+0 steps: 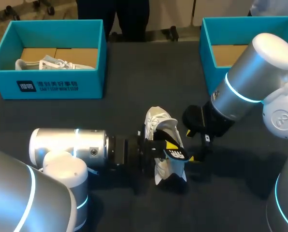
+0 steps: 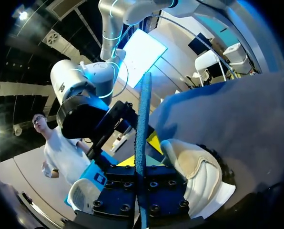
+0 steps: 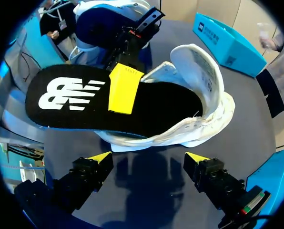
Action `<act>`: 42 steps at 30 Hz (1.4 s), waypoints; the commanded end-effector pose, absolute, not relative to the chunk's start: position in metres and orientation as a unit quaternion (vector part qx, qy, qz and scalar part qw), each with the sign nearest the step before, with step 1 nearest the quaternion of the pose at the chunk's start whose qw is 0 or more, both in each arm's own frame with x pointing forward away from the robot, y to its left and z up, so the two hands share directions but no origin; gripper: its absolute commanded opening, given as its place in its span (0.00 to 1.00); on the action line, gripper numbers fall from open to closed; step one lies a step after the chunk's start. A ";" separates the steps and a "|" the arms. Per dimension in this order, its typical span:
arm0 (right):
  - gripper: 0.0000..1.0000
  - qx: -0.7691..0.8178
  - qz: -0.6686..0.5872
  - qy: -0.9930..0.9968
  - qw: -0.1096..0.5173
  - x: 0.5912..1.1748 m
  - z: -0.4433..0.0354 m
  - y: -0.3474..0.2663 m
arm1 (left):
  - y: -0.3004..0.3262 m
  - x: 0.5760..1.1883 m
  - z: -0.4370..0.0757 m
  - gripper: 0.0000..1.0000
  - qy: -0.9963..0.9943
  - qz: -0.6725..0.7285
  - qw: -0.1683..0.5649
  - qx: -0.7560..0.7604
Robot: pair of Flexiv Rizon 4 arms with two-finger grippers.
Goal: Take the shoe out of the shoebox, open the shoe tongue, remove and reinsert the insole, then place the shoe into the shoebox
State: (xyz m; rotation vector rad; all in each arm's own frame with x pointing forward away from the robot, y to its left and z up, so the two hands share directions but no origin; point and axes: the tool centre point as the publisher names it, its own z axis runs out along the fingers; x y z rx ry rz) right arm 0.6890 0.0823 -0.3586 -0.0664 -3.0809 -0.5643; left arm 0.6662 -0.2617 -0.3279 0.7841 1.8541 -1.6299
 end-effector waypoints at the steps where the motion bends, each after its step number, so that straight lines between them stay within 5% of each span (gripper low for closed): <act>1: 1.00 -0.021 -0.179 -0.984 0.004 0.689 -0.360 0.084 | -0.264 0.672 -0.335 0.00 0.686 -0.603 0.279 0.298; 17: 1.00 -0.021 -0.179 -0.984 0.004 0.689 -0.360 0.084 | -0.265 0.694 -0.353 0.00 0.709 -0.557 0.316 0.294; 19: 1.00 -0.021 -0.179 -0.984 0.004 0.689 -0.360 0.084 | -0.264 0.693 -0.349 0.28 0.709 -0.564 0.308 0.290; 22: 1.00 -0.021 -0.179 -0.984 0.004 0.689 -0.360 0.084 | -0.264 0.690 -0.343 0.40 0.708 -0.576 0.291 0.285; 25: 1.00 -0.021 -0.179 -0.984 0.004 0.689 -0.360 0.084 | -0.263 0.688 -0.336 0.40 0.705 -0.583 0.285 0.286; 29: 1.00 -0.021 -0.179 -0.984 0.004 0.689 -0.360 0.084 | -0.263 0.683 -0.328 0.24 0.702 -0.591 0.276 0.287; 32: 1.00 -0.021 -0.179 -0.984 0.004 0.689 -0.360 0.084 | -0.263 0.679 -0.325 0.00 0.698 -0.593 0.280 0.287; 42: 1.00 -0.021 -0.179 -0.984 0.004 0.689 -0.360 0.084 | -0.268 0.681 -0.339 0.00 0.688 -0.581 0.296 0.318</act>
